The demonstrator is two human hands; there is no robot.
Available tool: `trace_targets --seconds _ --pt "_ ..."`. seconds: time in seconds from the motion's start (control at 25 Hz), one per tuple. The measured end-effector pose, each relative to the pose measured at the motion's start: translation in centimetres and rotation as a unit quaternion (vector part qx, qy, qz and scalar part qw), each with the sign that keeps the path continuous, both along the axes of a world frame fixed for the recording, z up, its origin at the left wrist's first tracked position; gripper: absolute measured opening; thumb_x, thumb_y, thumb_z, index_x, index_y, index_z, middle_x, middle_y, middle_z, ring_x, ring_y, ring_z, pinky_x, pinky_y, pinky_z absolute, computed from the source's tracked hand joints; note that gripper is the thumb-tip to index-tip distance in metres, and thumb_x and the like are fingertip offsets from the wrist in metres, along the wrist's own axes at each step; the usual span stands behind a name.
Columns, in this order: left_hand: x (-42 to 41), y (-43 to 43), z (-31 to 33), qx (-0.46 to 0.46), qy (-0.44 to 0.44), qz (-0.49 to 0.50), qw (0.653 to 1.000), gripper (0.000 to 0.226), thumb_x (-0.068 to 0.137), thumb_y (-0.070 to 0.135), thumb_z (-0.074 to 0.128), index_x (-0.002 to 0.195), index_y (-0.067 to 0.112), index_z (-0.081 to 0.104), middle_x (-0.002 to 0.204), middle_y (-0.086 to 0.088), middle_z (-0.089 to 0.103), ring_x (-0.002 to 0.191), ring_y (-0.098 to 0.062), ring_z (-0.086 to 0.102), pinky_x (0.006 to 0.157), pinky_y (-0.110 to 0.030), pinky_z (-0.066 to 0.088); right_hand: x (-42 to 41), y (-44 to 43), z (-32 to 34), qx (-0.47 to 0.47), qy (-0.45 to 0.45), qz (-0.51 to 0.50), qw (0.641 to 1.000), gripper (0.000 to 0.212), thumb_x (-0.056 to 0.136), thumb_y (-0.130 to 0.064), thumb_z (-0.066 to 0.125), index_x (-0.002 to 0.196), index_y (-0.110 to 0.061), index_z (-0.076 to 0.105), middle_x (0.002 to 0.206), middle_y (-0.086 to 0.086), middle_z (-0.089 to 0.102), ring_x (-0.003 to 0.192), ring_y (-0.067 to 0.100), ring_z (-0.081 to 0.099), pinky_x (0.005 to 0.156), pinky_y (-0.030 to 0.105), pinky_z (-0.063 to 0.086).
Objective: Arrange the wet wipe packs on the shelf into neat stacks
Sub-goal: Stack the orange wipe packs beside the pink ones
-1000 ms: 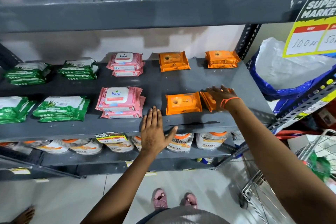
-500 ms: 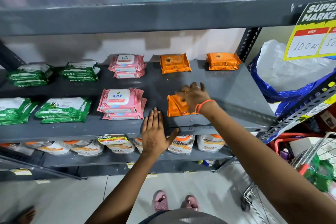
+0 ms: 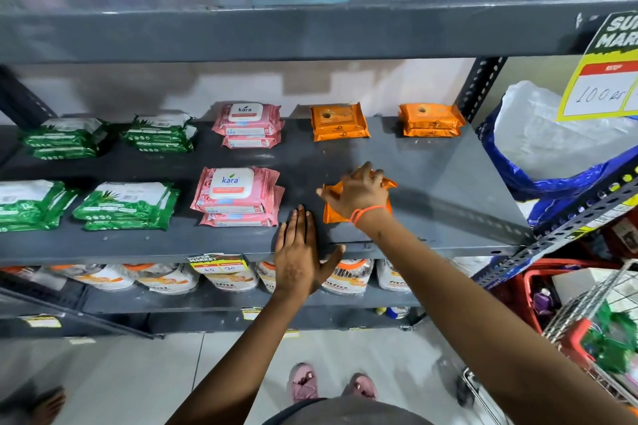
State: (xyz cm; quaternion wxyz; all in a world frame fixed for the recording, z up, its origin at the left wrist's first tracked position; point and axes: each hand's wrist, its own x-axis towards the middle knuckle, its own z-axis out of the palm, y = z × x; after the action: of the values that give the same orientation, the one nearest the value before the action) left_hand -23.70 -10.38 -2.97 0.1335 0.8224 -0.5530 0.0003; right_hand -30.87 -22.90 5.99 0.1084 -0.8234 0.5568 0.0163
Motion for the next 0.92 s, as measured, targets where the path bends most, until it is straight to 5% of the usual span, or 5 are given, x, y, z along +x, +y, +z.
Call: trace_targets --seconds 0.2,0.36,0.56,0.72,0.92 --pt "0.0 0.0 0.3 0.001 -0.017 -0.003 1.0 0.092 0.083 0.074 0.021 0.142 0.005 0.033 0.151 -0.015 0.035 0.142 -0.028 0.03 0.116 -0.042 0.022 -0.3 -0.3 -0.9 0.03 -0.119 0.058 0.991 0.067 0.074 -0.052 0.06 0.134 -0.028 0.043 0.16 0.008 0.011 0.146 0.036 0.0 0.115 0.06 0.017" --pt "0.0 0.0 0.3 0.0 -0.015 -0.003 1.0 0.092 0.083 0.074 0.017 0.141 0.005 0.033 0.151 -0.015 0.035 0.141 -0.029 0.03 0.116 -0.043 0.023 -1.8 -1.3 0.3 0.017 -0.049 0.029 0.998 0.103 0.064 -0.052 0.071 0.146 -0.015 0.02 0.152 0.02 0.025 0.138 0.043 0.024 0.107 0.056 0.033" --pt "0.1 0.1 0.0 -0.013 -0.009 -0.006 1.0 0.089 0.083 0.073 0.023 0.142 0.006 0.033 0.151 -0.014 0.036 0.141 -0.029 0.031 0.115 -0.043 0.026 -2.2 -1.4 2.4 0.036 0.02 0.089 0.995 0.071 0.066 -0.034 0.075 0.124 -0.005 0.046 0.122 0.015 0.056 0.115 0.037 0.052 0.101 0.048 0.043" --pt "0.1 0.0 -0.2 -0.015 -0.017 -0.008 1.0 0.089 0.083 0.073 0.023 0.142 0.006 0.034 0.151 -0.014 0.036 0.14 -0.029 0.032 0.115 -0.044 0.026 -2.4 -1.7 4.0 0.099 0.053 0.172 0.979 0.062 0.071 -0.018 0.072 0.127 -0.009 0.045 0.128 0.014 0.055 0.118 0.033 0.05 0.111 0.045 0.037" --pt "0.1 0.0 0.0 -0.017 -0.011 -0.014 1.0 0.093 0.081 0.075 0.022 0.143 0.006 0.031 0.153 -0.014 0.032 0.142 -0.028 0.028 0.117 -0.043 0.02 -2.8 -2.1 5.1 0.121 0.105 0.174 0.972 0.038 0.091 -0.008 0.053 0.128 -0.003 0.047 0.141 0.018 0.046 0.117 0.035 0.05 0.086 0.03 0.047"
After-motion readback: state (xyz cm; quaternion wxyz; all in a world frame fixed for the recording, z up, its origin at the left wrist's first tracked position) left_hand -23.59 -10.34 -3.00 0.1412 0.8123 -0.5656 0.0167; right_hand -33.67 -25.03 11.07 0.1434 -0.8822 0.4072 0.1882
